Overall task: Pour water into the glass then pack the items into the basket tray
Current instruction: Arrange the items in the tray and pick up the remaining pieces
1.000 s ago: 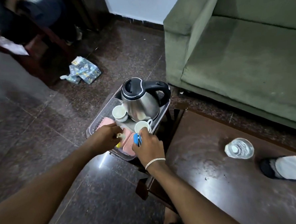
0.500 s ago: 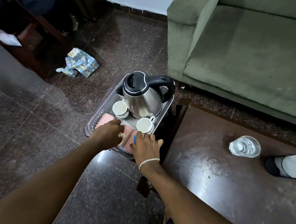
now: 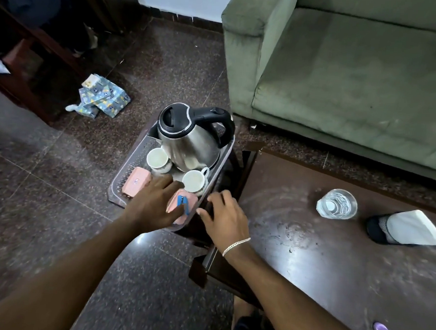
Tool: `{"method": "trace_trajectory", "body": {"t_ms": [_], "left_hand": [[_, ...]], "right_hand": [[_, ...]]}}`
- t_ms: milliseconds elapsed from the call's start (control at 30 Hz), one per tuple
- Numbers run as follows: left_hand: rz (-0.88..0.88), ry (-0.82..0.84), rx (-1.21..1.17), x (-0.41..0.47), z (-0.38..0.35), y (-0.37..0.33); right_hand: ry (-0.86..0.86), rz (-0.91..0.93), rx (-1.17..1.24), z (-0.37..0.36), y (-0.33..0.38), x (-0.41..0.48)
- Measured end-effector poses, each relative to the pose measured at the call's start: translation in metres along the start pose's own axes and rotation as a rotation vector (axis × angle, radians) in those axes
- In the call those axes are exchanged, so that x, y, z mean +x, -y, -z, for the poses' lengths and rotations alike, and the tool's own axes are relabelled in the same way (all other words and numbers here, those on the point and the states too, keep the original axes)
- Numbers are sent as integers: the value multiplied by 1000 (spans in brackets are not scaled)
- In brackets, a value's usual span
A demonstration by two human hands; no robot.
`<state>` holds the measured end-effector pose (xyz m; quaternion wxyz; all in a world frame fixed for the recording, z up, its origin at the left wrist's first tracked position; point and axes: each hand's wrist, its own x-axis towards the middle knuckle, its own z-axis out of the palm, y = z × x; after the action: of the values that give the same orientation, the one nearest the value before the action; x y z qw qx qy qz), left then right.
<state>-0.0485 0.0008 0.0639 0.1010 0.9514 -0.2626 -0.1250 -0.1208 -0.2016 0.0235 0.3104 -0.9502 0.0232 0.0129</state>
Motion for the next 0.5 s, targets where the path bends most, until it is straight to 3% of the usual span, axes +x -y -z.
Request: {"method": "trace_trajectory", "body": {"t_ms": [200,500], "left_hand": [[-189,-96,-63,20,-28,-68],[-315,92,25,56,-101,-221]], "right_hand": [[-32,-69,-115,42,-82,-35],[-80,-318,-220,121,-208,-128]]}}
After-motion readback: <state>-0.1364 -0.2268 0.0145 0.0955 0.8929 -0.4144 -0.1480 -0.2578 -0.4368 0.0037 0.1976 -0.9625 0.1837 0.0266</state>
